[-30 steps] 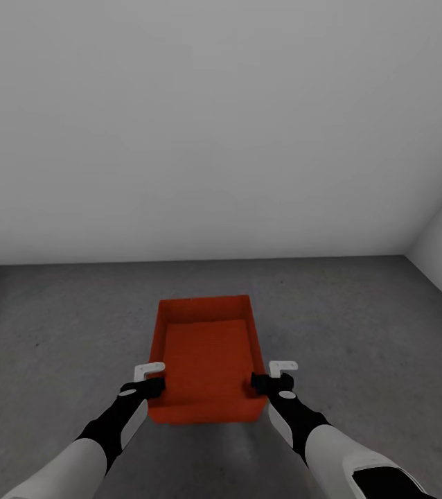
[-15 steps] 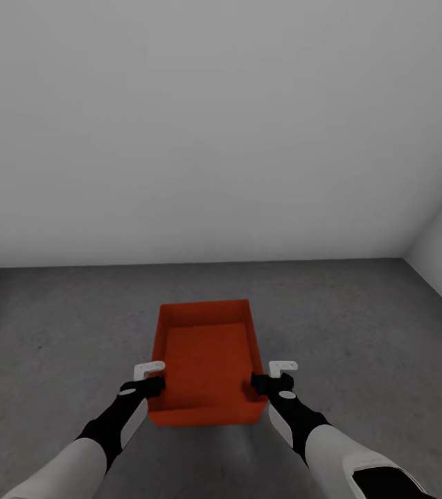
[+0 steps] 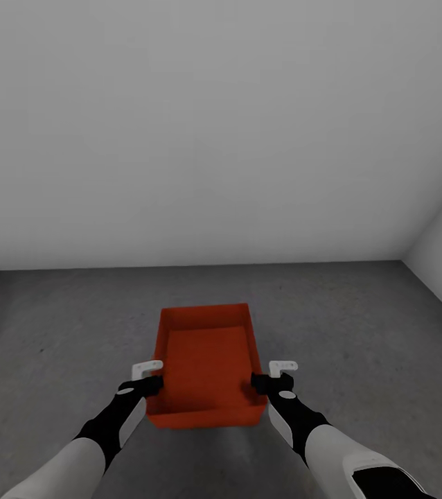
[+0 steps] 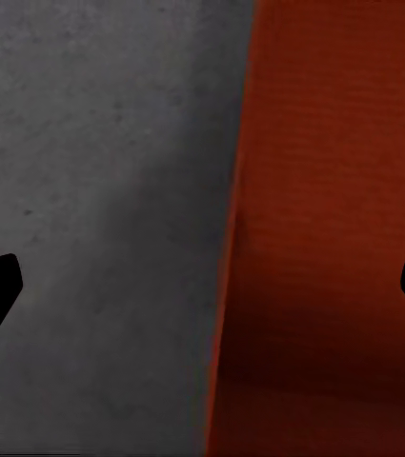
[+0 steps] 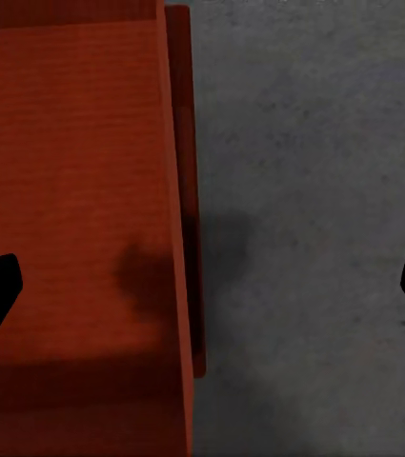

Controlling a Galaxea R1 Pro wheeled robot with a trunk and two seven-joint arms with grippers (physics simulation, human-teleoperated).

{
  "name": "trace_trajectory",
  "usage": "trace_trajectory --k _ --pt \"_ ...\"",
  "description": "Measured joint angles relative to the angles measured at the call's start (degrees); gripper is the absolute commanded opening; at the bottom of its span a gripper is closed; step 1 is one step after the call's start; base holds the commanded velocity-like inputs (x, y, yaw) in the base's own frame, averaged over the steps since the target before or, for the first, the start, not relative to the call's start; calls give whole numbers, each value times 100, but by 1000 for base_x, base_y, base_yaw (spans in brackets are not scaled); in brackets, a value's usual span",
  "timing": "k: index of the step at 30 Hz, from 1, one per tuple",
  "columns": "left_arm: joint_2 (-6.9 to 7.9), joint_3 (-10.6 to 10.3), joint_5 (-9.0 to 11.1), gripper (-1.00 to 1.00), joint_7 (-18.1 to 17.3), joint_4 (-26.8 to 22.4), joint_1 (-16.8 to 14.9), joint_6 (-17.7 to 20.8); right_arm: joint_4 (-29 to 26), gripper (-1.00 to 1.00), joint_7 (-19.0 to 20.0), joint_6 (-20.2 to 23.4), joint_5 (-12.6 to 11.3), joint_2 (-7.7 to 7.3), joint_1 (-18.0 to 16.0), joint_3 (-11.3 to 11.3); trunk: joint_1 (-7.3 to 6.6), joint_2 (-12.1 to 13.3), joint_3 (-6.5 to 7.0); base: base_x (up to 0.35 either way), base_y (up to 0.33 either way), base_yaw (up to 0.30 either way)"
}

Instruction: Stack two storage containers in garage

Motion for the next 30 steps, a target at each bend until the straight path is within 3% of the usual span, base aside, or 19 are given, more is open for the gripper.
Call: trace_trajectory --k 2,4,8,30 --pt "6 125 -3 100 0 -1 1 8 0 100 0 0 0 0 0 0 -44 80 36 0 0 0" --pt "15 402 12 100 14 -7 0 23 0 100 6 0 0 0 0 0 -88 160 72 0 0 0" --pt "19 559 9 100 28 -9 -6 30 0 100 4 6 0 0 1 0 -176 321 144 0 0 0" --pt "205 609 2 100 36 0 0 20 -5 100 0 -9 0 0 0 0 -659 1203 539 0 0 0"
